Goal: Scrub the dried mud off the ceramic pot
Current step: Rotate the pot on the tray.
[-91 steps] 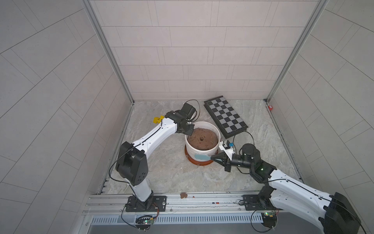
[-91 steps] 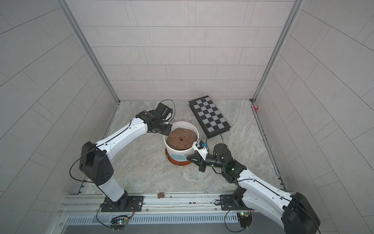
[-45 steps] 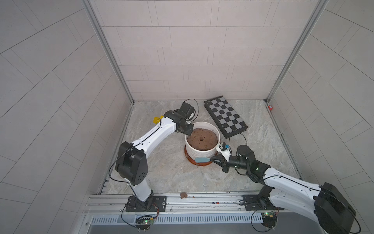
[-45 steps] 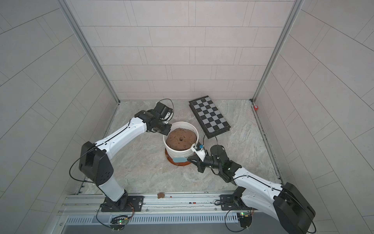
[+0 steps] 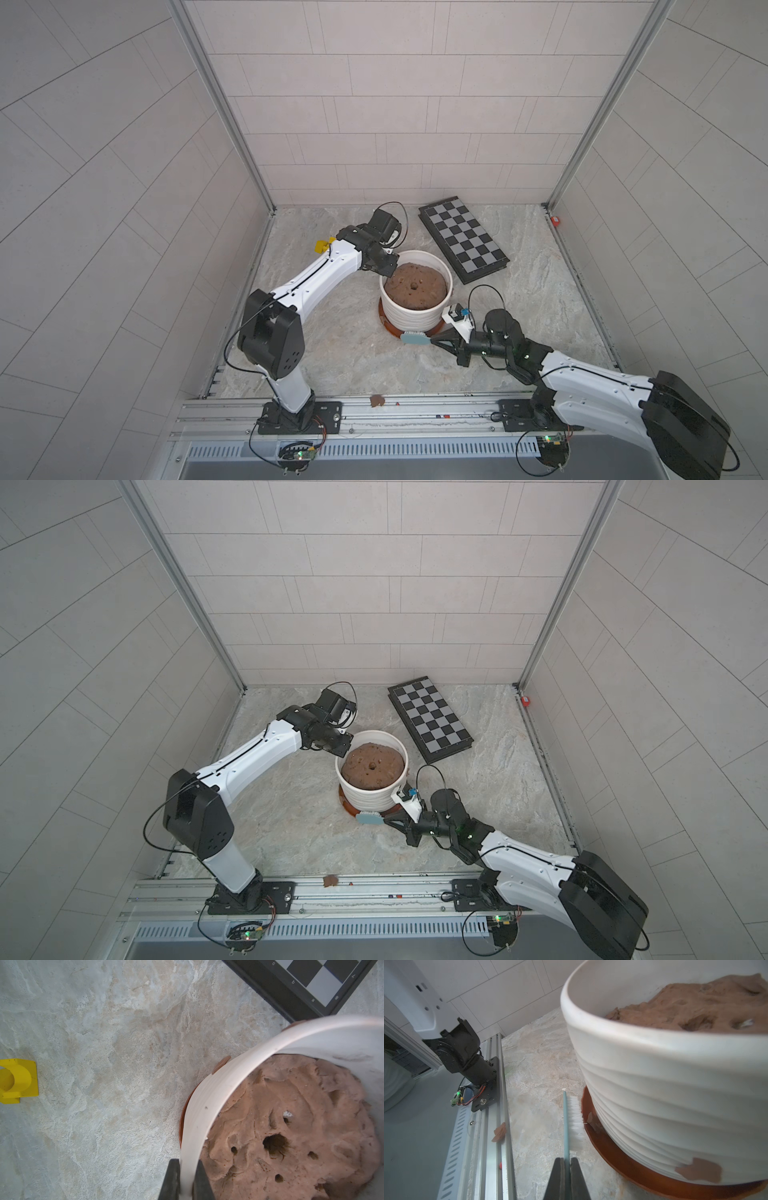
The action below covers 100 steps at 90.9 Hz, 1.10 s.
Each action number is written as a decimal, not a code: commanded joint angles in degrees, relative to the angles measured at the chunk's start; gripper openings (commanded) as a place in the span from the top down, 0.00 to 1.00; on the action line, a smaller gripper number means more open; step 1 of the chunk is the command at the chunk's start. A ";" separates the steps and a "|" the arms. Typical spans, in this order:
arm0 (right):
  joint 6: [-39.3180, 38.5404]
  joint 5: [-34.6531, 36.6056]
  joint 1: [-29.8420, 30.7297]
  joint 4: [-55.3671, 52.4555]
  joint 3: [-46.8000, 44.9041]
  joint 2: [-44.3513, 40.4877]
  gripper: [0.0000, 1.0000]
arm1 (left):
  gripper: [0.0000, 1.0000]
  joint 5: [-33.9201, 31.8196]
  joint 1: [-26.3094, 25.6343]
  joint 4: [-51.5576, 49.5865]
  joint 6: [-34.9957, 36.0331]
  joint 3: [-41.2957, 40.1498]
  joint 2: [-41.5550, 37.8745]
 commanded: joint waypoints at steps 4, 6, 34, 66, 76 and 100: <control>1.81 -4.18 0.24 2.42 0.18 -3.31 1.00 | 0.87 5.82 -0.40 -3.54 2.46 1.85 1.39; 1.91 -4.26 0.25 2.41 0.26 -3.55 1.00 | 0.86 5.73 -0.43 -3.69 2.46 2.03 1.37; 1.74 -3.63 0.10 0.47 2.30 -4.87 1.00 | 0.63 6.62 -0.40 -5.97 0.46 5.36 -2.13; 1.61 -3.67 -1.55 -3.37 4.09 -10.22 1.00 | 0.32 -7.97 -3.59 -9.07 -28.25 4.25 -11.59; 1.21 -4.37 -2.65 -4.22 4.48 -11.39 1.00 | 0.31 -10.20 -5.99 -10.08 -38.30 1.43 -13.84; 0.67 -9.06 -5.49 -5.12 5.25 -15.65 1.00 | 0.30 -11.28 -12.20 -12.23 -58.40 -3.75 -13.40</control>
